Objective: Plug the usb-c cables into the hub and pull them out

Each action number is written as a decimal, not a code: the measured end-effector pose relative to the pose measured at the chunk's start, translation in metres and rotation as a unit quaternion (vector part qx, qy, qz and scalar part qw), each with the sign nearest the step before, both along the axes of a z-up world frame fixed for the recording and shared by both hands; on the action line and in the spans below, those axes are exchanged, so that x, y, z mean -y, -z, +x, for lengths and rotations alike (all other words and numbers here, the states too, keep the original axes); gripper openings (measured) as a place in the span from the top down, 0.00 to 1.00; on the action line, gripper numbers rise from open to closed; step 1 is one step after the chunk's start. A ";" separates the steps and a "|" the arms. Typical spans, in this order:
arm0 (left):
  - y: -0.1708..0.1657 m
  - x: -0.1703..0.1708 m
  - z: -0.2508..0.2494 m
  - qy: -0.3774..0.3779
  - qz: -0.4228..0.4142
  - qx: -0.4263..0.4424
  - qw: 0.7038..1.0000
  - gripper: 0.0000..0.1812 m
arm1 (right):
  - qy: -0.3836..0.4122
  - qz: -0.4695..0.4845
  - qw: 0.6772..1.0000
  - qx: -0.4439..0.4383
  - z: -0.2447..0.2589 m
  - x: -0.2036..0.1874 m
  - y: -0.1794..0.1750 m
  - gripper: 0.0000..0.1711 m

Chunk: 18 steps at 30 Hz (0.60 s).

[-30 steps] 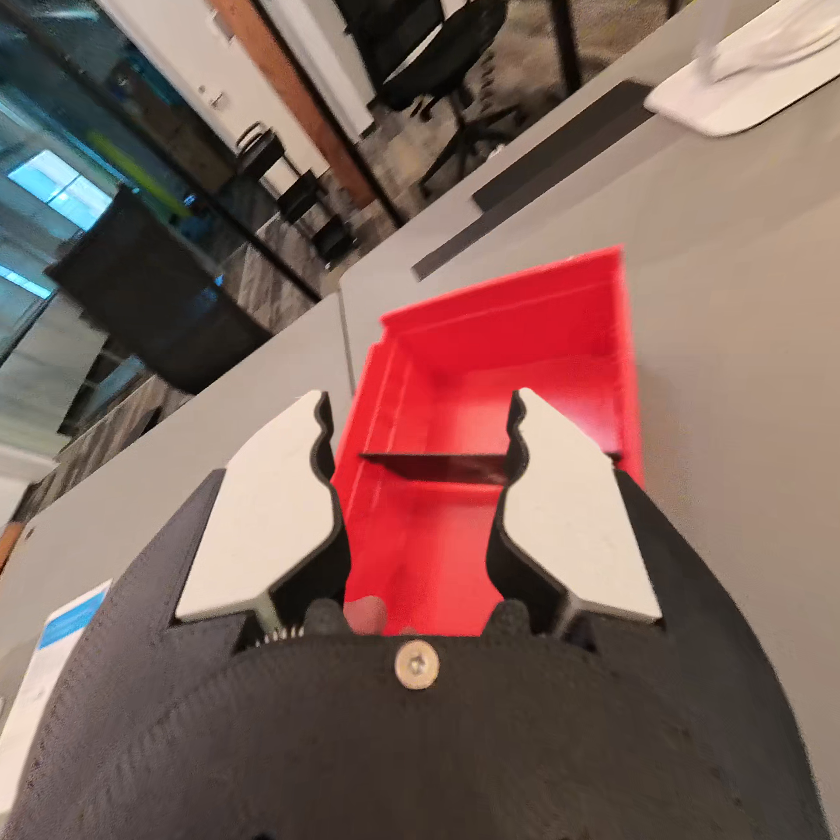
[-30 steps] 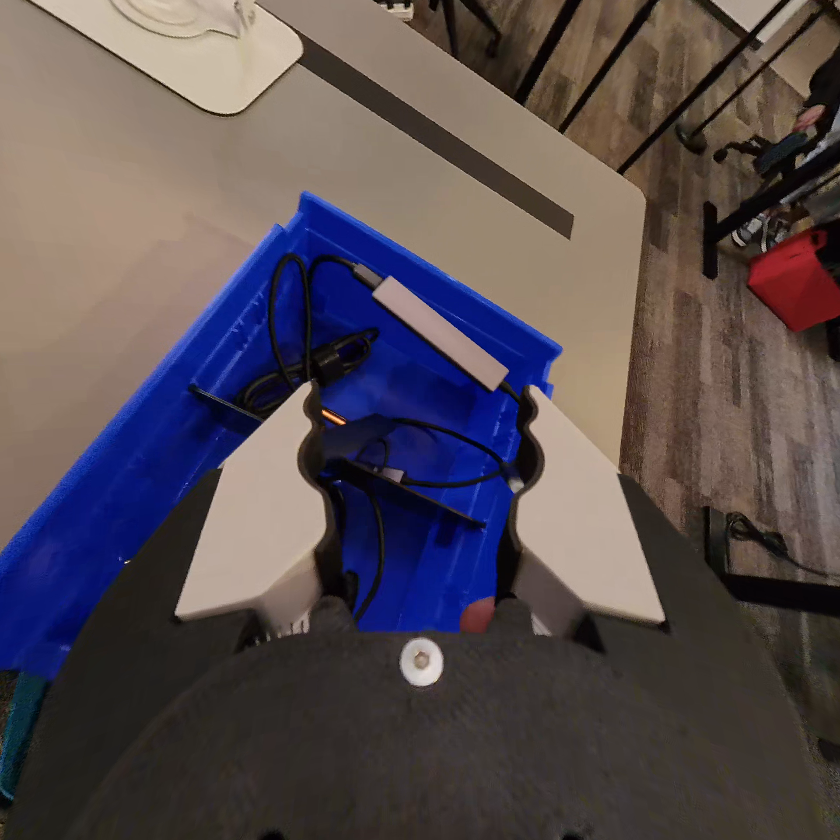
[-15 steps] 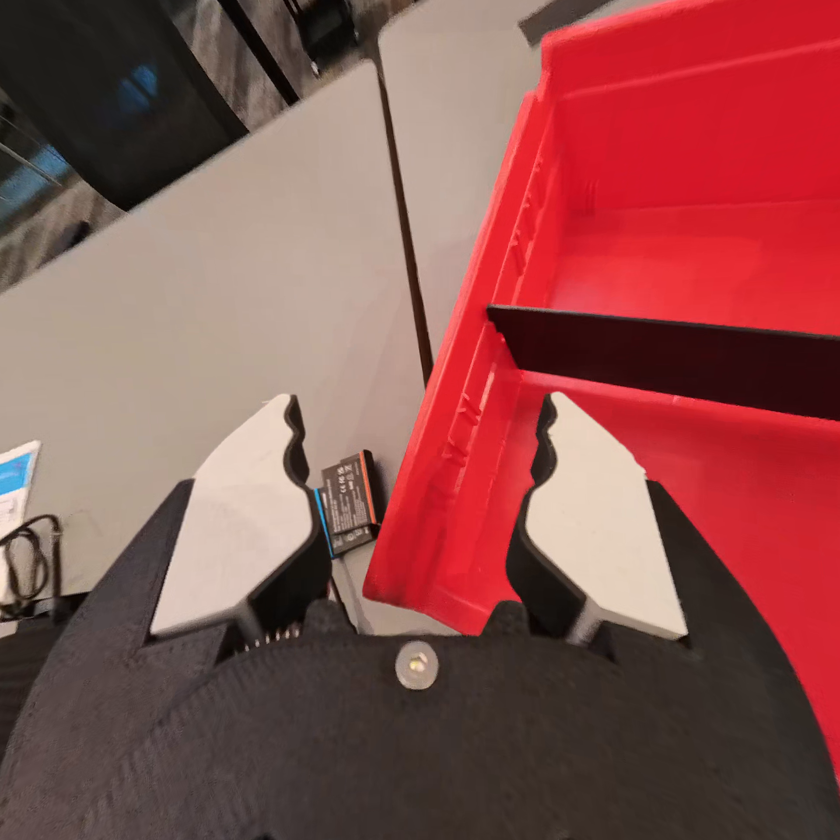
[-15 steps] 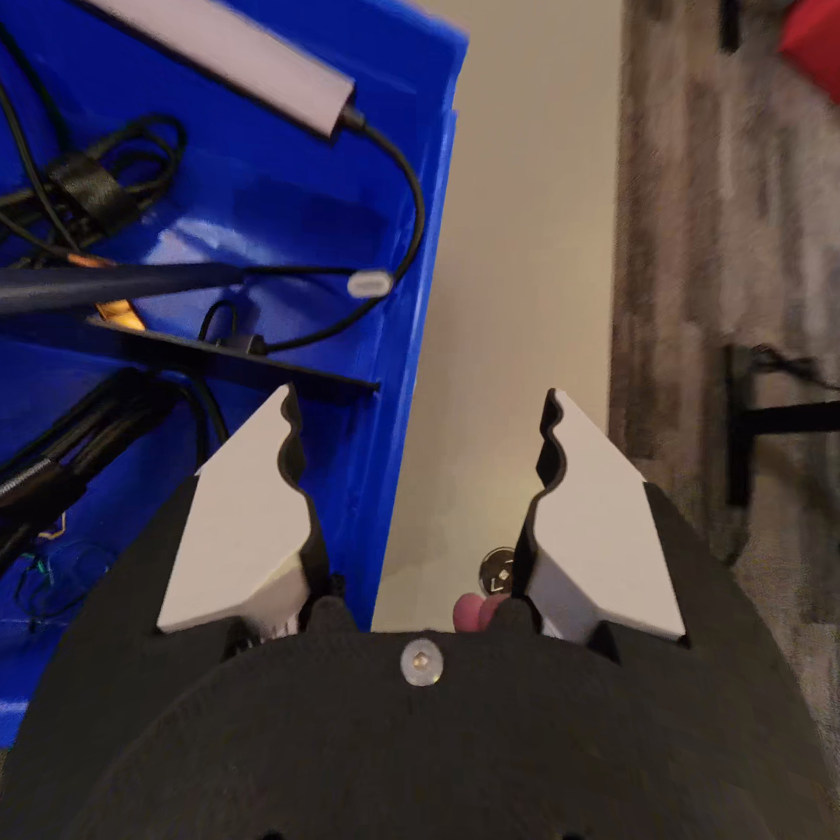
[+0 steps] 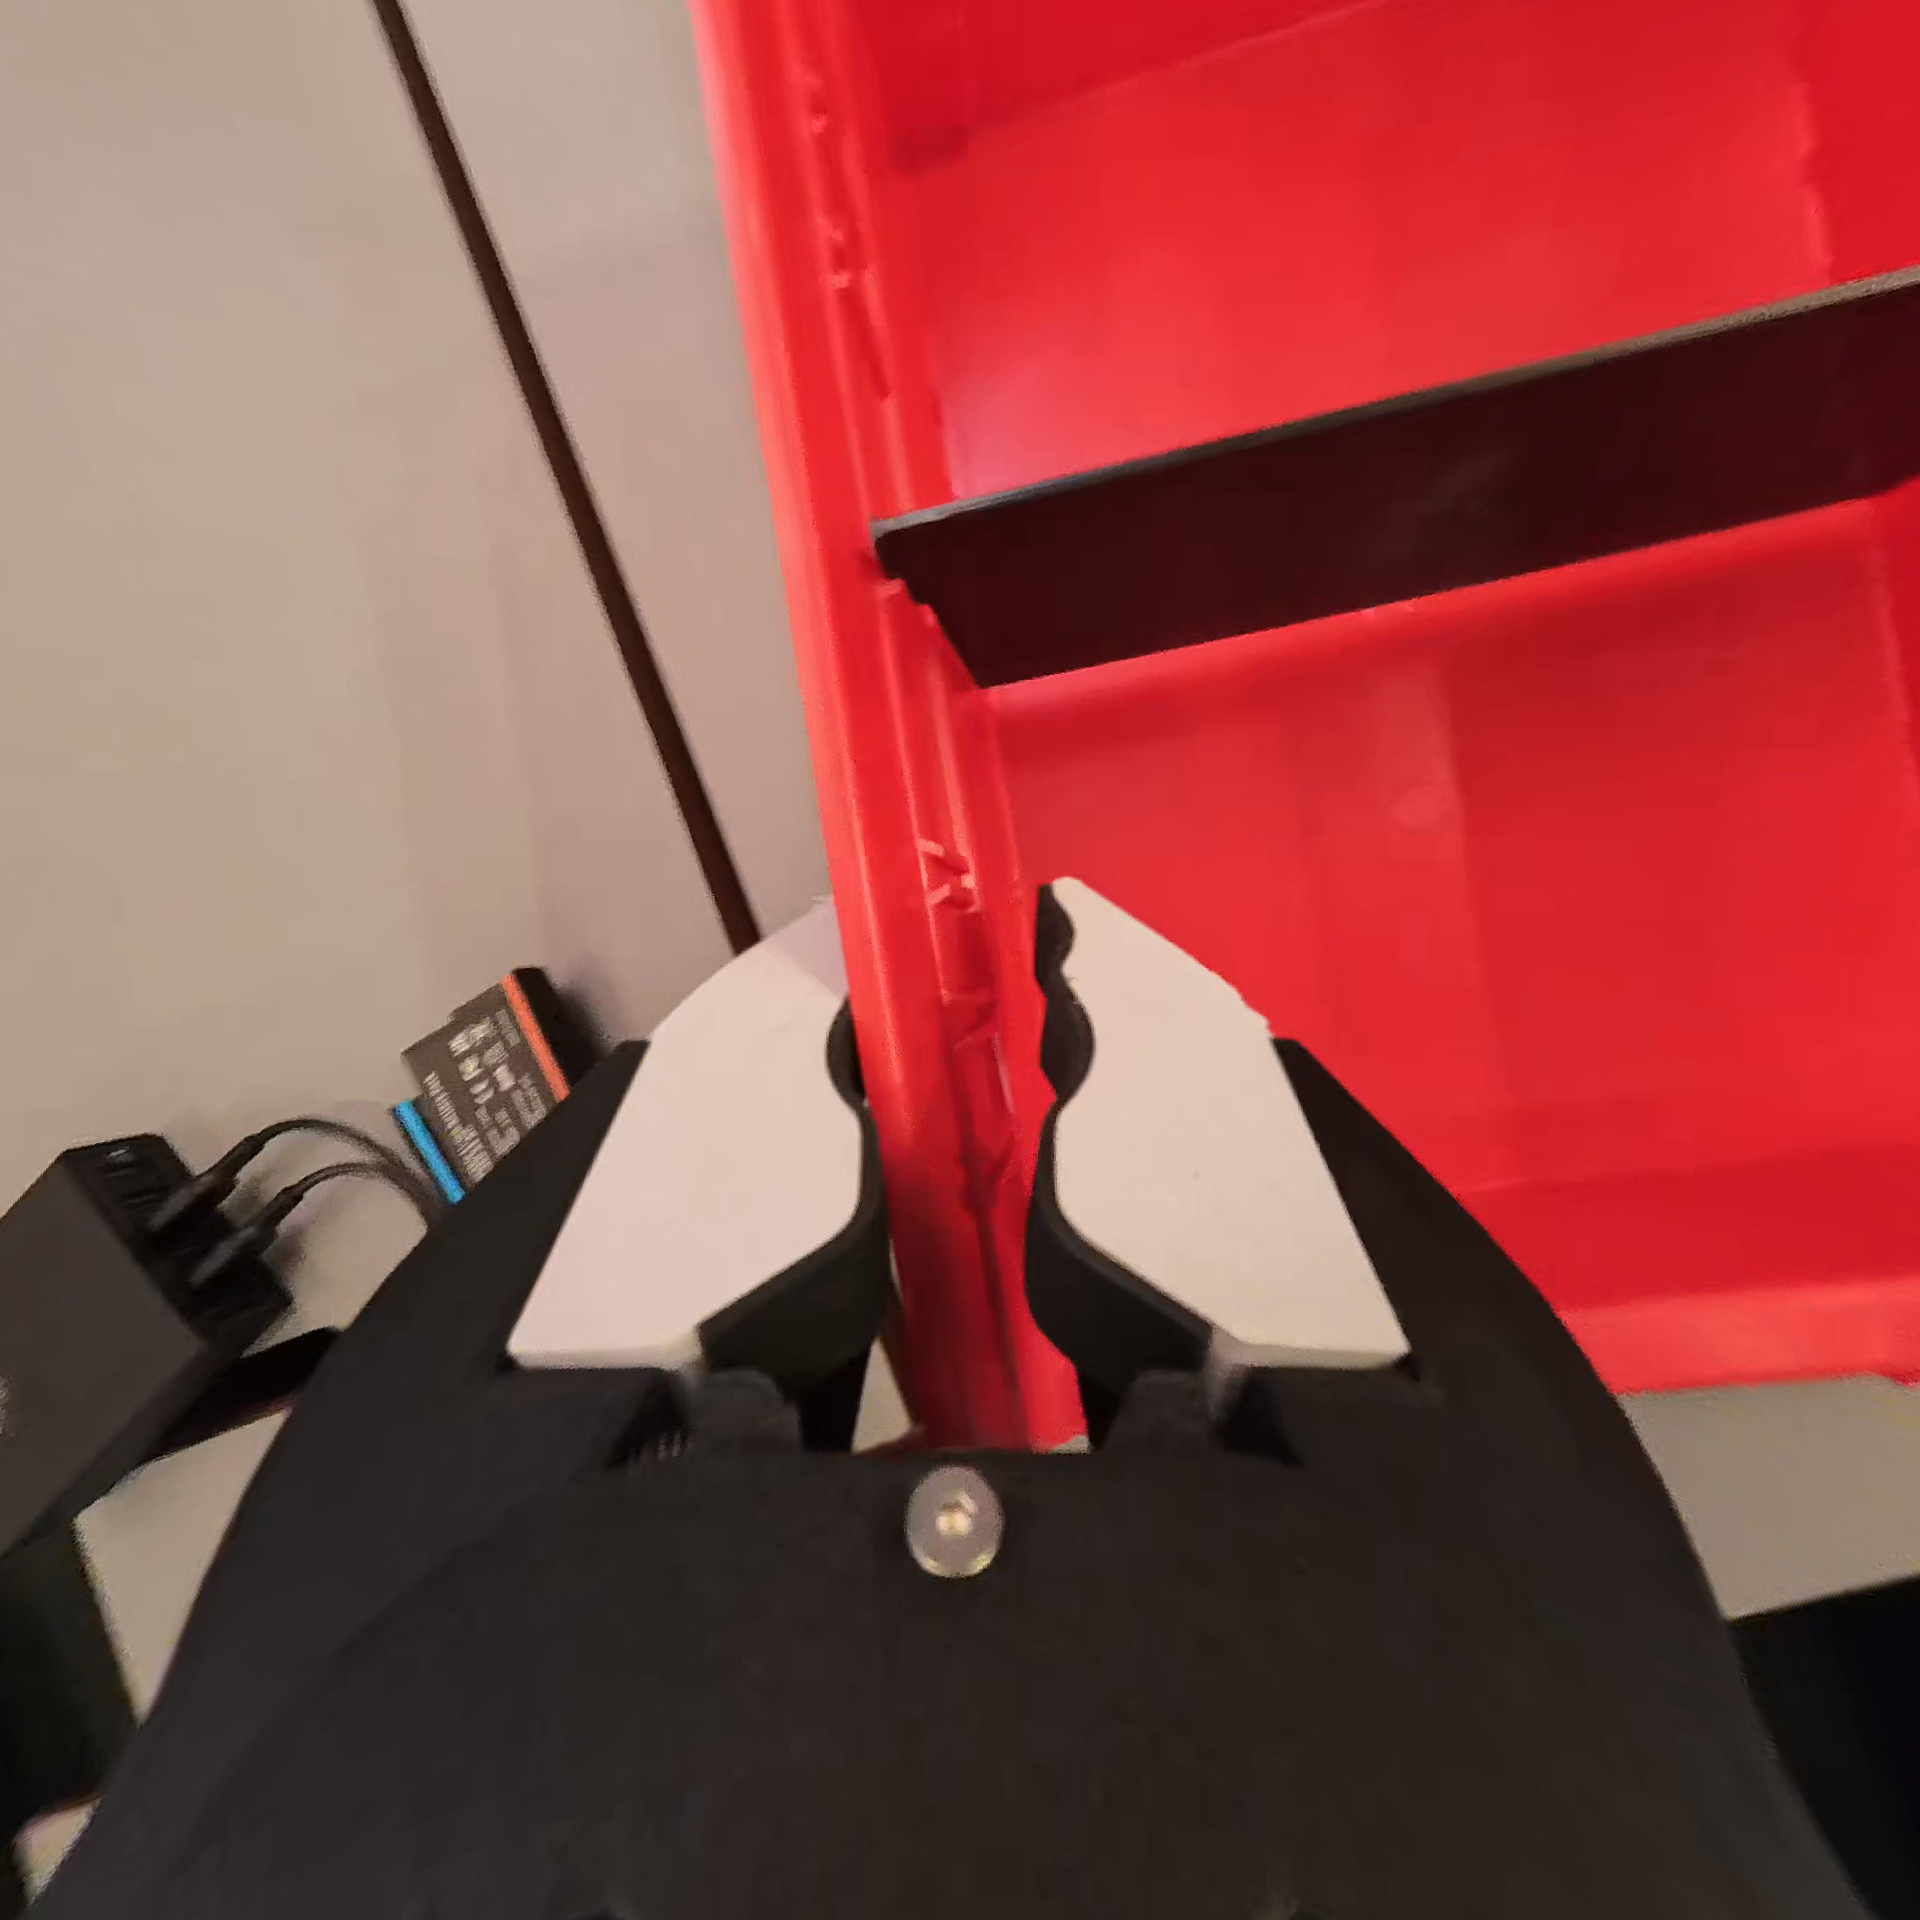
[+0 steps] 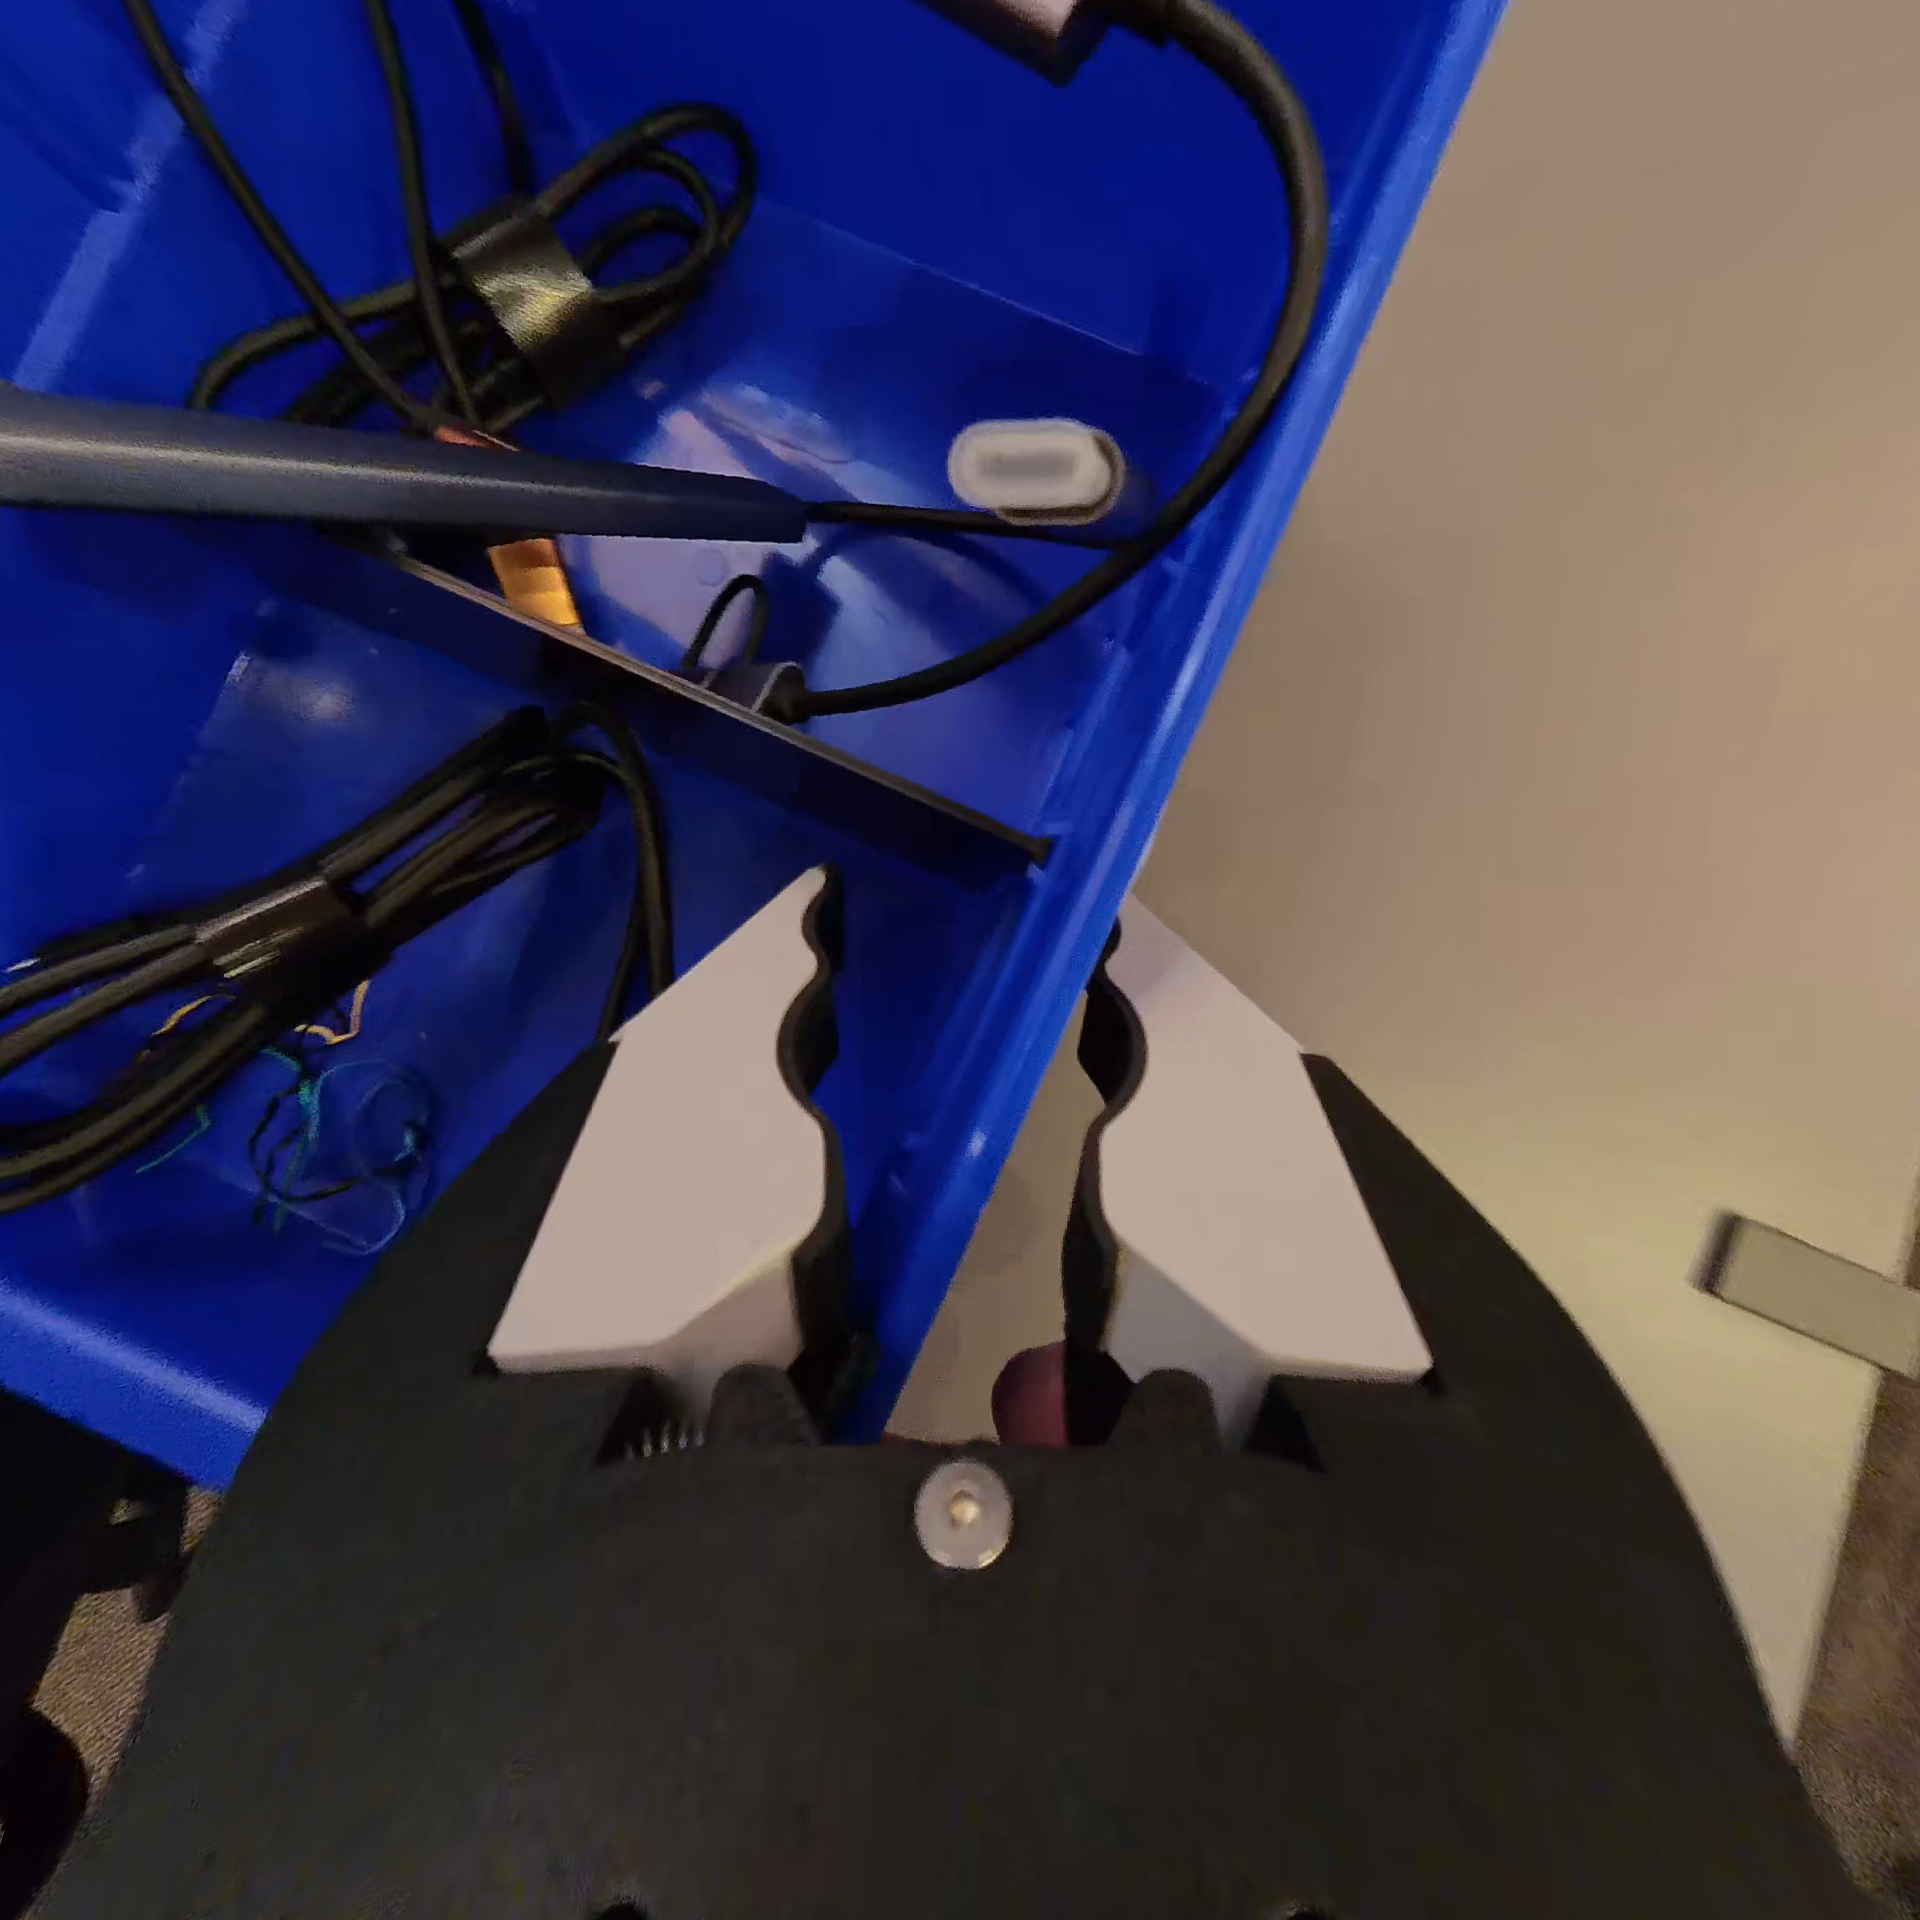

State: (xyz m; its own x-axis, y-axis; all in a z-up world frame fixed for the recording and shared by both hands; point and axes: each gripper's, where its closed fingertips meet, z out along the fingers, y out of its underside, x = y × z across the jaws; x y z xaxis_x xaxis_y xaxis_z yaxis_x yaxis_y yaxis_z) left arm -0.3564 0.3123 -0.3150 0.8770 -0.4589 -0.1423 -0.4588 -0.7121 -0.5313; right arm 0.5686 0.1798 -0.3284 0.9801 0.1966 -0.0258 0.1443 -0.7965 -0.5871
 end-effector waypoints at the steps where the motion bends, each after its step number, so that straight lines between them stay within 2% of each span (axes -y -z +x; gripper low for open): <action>1: -0.002 0.001 0.008 0.008 0.003 0.021 1.000 0.84 | -0.005 0.003 1.000 -0.006 -0.006 -0.002 0.000 0.75; 3: 0.003 0.007 0.023 0.016 -0.020 0.066 0.997 0.76 | -0.008 0.005 1.000 -0.007 -0.014 -0.007 -0.001 0.75; 5: 0.018 0.012 0.029 0.020 -0.043 0.055 0.997 0.65 | -0.017 0.005 1.000 -0.013 -0.025 -0.011 -0.001 0.76; 6: 0.024 0.015 0.036 0.026 -0.049 0.062 0.997 0.64 | -0.019 0.005 1.000 -0.015 -0.030 -0.014 -0.001 0.76; 10: 0.018 0.007 0.052 -0.013 -0.018 0.130 0.991 0.80 | -0.028 0.006 1.000 -0.013 -0.050 -0.025 -0.001 0.76; 18: 0.015 0.009 0.064 -0.032 -0.003 0.160 0.987 0.81 | -0.045 0.023 0.998 -0.030 -0.104 -0.050 -0.003 0.76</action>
State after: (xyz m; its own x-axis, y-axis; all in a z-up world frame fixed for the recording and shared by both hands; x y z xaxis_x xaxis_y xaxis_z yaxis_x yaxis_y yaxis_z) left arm -0.2924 0.3035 -0.3296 0.9038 -0.4014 0.1484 -0.2230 -0.7377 -0.6372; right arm 0.4649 0.2296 -0.3253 0.9555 0.2857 -0.0730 0.1773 -0.7544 -0.6320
